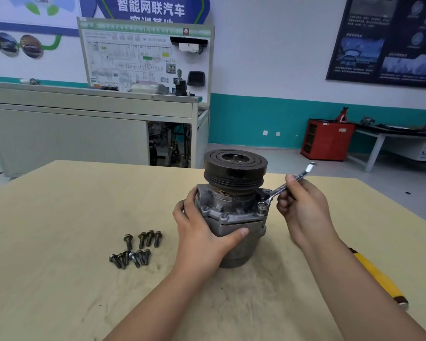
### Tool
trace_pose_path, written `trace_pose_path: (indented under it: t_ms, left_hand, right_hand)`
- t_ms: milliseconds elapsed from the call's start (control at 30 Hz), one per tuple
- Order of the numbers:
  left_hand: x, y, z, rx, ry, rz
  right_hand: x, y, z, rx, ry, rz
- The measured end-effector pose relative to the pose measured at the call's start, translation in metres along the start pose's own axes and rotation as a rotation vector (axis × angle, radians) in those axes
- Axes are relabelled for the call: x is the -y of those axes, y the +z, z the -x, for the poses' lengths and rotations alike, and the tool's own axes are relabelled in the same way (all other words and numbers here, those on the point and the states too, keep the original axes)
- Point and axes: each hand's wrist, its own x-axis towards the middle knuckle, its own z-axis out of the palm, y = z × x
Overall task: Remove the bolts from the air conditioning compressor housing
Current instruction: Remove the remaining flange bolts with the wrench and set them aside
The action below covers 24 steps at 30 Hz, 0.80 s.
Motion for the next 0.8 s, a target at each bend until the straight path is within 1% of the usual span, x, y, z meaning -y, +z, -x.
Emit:
trace_pose_path:
  t_ms: [167, 300, 367, 500, 633, 733, 800]
  left_hand:
    - [-0.001, 0.0, 0.0, 0.0, -0.002, -0.008]
    - [-0.001, 0.0, -0.001, -0.004, -0.001, -0.009]
    - [0.0, 0.001, -0.001, -0.008, 0.003, -0.009]
    - [0.0, 0.001, -0.002, -0.019, 0.003, -0.009]
    - [0.001, 0.001, -0.002, -0.024, 0.002, -0.011]
    - [0.001, 0.001, -0.002, -0.026, 0.005, -0.009]
    - [0.001, 0.001, -0.002, -0.027, 0.009, -0.006]
  right_hand:
    - [0.002, -0.007, 0.011, -0.032, -0.012, -0.092]
    - [0.01, -0.008, 0.014, -0.095, 0.014, -0.235]
    - [0.015, -0.01, 0.017, -0.106, -0.066, -0.147]
    - [0.021, -0.013, 0.032, -0.064, -0.29, 0.162]
    - [0.024, -0.013, 0.052, 0.024, -0.506, 0.346]
    - [0.022, -0.012, 0.064, 0.063, -0.572, 0.456]
    - [0.019, -0.013, 0.068, 0.065, -0.605, 0.578]
